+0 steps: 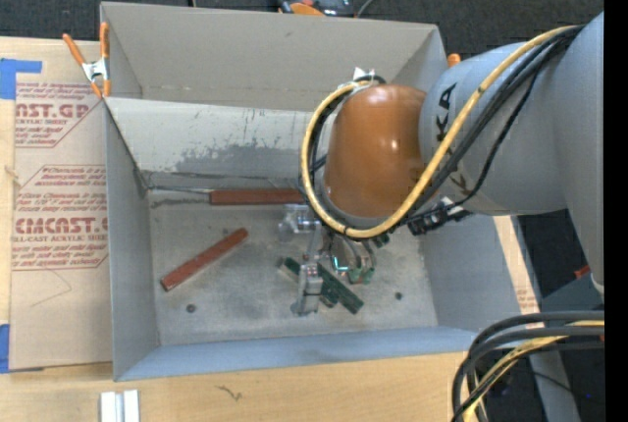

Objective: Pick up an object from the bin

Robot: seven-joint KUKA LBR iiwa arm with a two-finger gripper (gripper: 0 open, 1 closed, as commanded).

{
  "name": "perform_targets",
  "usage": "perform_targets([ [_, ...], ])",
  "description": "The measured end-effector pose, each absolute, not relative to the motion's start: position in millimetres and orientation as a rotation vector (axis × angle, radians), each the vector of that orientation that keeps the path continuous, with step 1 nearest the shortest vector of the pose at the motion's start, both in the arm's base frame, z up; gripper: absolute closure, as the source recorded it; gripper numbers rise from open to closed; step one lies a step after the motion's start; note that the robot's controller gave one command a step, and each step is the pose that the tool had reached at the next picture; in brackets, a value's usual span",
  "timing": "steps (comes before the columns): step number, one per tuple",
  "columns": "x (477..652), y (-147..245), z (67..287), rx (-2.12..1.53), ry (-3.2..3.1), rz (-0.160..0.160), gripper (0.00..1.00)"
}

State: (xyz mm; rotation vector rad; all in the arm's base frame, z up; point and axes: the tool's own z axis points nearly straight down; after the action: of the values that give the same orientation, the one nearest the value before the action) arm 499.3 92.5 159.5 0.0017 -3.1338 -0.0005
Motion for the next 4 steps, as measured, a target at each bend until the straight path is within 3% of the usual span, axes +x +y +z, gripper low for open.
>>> perform_targets([
  [1,493.3,31.2,69.4,0.382,-3.126,-0.001,0.0],
  [2,495.7,-28.0,70.6,0.48,-3.111,0.003,0.0],
  [3,505.0,-91.6,70.0,0.245,-3.135,0.001,0.0],
  [4,491.4,-150.5,74.0,0.553,-3.103,-0.006,0.0],
])
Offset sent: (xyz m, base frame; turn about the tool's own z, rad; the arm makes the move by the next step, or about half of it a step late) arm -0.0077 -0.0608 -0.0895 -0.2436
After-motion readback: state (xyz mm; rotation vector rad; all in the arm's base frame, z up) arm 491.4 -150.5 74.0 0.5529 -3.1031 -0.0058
